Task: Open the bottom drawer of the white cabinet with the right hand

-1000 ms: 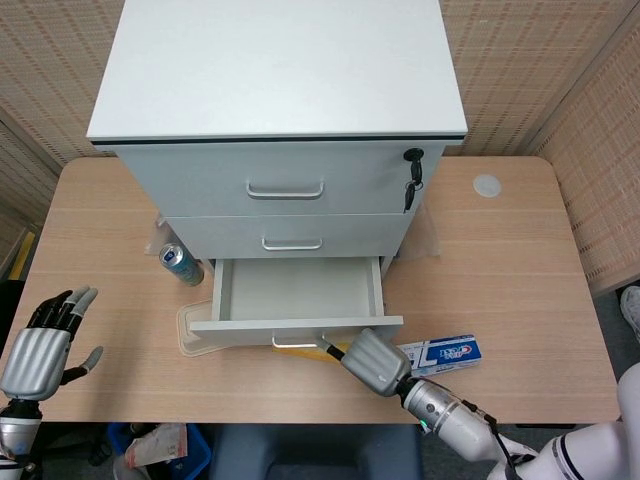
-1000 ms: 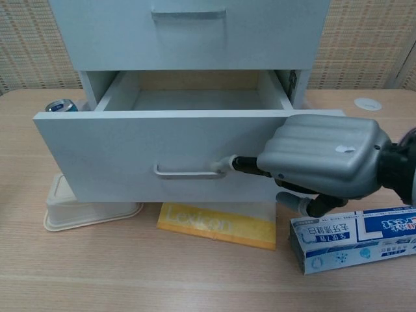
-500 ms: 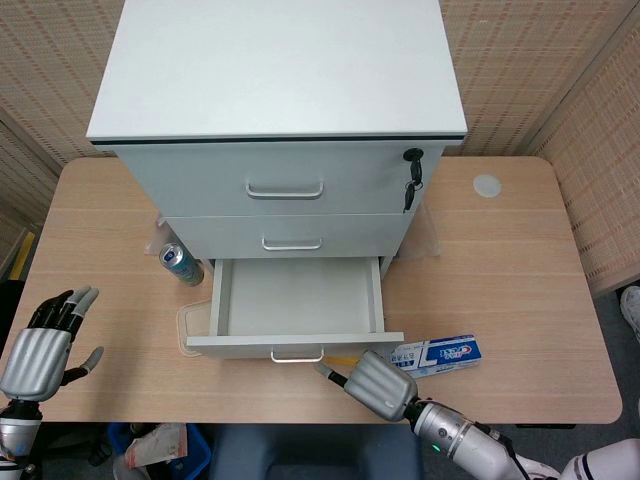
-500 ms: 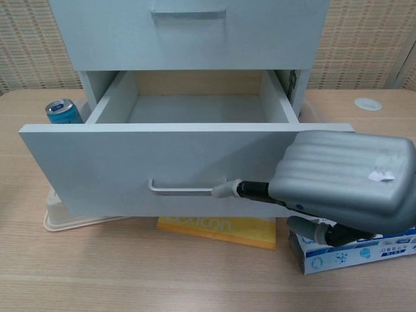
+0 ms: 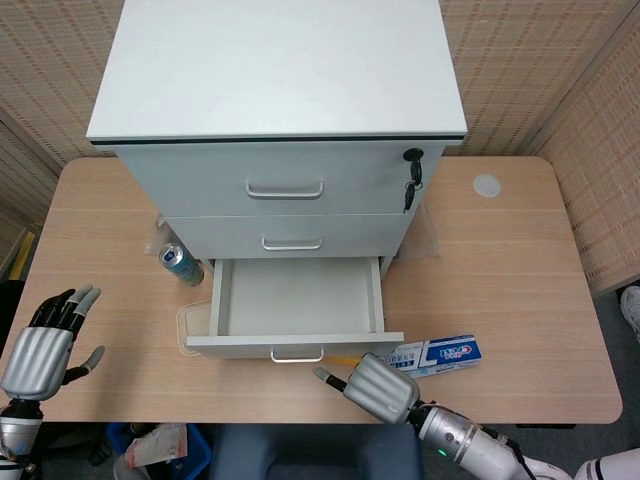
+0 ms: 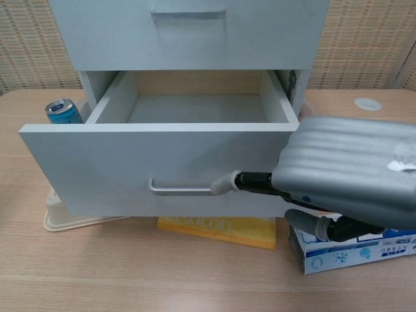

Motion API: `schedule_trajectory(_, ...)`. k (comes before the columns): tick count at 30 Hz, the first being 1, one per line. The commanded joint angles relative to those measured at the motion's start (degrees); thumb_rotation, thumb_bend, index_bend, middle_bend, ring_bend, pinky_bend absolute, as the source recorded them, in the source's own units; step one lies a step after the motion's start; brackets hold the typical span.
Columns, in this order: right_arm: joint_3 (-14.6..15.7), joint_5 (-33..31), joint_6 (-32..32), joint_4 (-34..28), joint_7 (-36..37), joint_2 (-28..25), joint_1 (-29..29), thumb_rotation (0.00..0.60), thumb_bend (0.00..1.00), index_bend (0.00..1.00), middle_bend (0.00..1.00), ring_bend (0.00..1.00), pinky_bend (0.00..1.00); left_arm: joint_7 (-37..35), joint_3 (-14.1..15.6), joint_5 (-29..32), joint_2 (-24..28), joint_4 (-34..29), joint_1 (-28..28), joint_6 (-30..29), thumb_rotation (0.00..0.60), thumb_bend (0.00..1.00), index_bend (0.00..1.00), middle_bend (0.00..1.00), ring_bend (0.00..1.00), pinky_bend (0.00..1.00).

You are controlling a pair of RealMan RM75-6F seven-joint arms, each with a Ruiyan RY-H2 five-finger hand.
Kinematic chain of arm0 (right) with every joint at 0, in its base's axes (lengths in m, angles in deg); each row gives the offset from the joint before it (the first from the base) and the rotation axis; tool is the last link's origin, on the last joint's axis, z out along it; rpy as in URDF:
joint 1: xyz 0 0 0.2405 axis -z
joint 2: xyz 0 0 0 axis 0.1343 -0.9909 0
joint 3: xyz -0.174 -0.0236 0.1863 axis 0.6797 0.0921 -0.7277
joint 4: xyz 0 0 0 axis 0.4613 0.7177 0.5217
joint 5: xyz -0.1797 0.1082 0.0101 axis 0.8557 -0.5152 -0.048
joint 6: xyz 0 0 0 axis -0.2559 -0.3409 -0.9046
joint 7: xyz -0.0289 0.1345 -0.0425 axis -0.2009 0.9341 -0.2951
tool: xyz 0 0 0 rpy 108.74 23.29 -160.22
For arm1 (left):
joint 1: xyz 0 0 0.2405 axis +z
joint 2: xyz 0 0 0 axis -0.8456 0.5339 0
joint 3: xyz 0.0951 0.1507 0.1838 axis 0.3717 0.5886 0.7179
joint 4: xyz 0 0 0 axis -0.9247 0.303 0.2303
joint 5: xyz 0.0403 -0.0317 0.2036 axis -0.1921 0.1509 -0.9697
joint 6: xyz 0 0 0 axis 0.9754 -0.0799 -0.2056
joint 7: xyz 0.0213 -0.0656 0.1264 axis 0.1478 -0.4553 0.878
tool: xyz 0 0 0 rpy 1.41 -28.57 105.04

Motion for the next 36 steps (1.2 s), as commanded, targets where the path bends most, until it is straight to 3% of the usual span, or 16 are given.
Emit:
schedule_trajectory(1,-0.66,5.00,-2.67,-0.49,2.40,-2.14,1.69,0.600,0.49,0.12,0.84,0.88,0.84,0.02,-0.03,0.05,0.04,-0.02,0.00,-0.01,0.600,0.26,0.09,0.13,0.11,0.15)
schedule_trajectory(9,-1.95,11.41,-14.29,1.45,8.24,-8.86,8.82,0.600,0.49,0.12,0.77,0.80,0.84,-0.48,-0.39,0.91,0.31,0.17,-0.09,0.28,0.600,0.26,0.09,0.13,0.11,0.15)
schedule_trajectory(17,-3.70,9.18,-24.77,6.47,14.47,-13.01,18.02,0.600,0.45,0.12,0.59,0.61,0.74,-0.56,-0.82,1.50,-0.08,0.38,-0.70,1.05,0.600,0.26,0.09,0.13,0.11,0.15)
schedule_trajectory(26,-4.75,3.84,-27.77,12.94,22.23,-14.26,25.32,0.600,0.30,0.12,0.51,0.49,0.64,-0.13,-0.89,1.77,-0.45,-0.01,-0.92,1.27,0.600,0.26,0.09,0.13,0.11,0.15)
schedule_trajectory(31,-5.20,1.35,-27.79,16.58,26.14,-13.43,28.45,0.600,0.30,0.12,0.49,0.47,0.64,0.34,-0.79,1.72,-0.76,-0.48,-0.56,0.59,0.600,0.26,0.09,0.13,0.11,0.16)
schedule_trajectory(36,-5.75,-0.41,-28.35,19.46,29.46,-12.77,31.55,0.600,0.30,0.12,0.43,0.39,0.56,0.40,-0.77,1.92,-0.92,-0.44,-0.28,0.25,0.600,0.26,0.09,0.13,0.11,0.15)
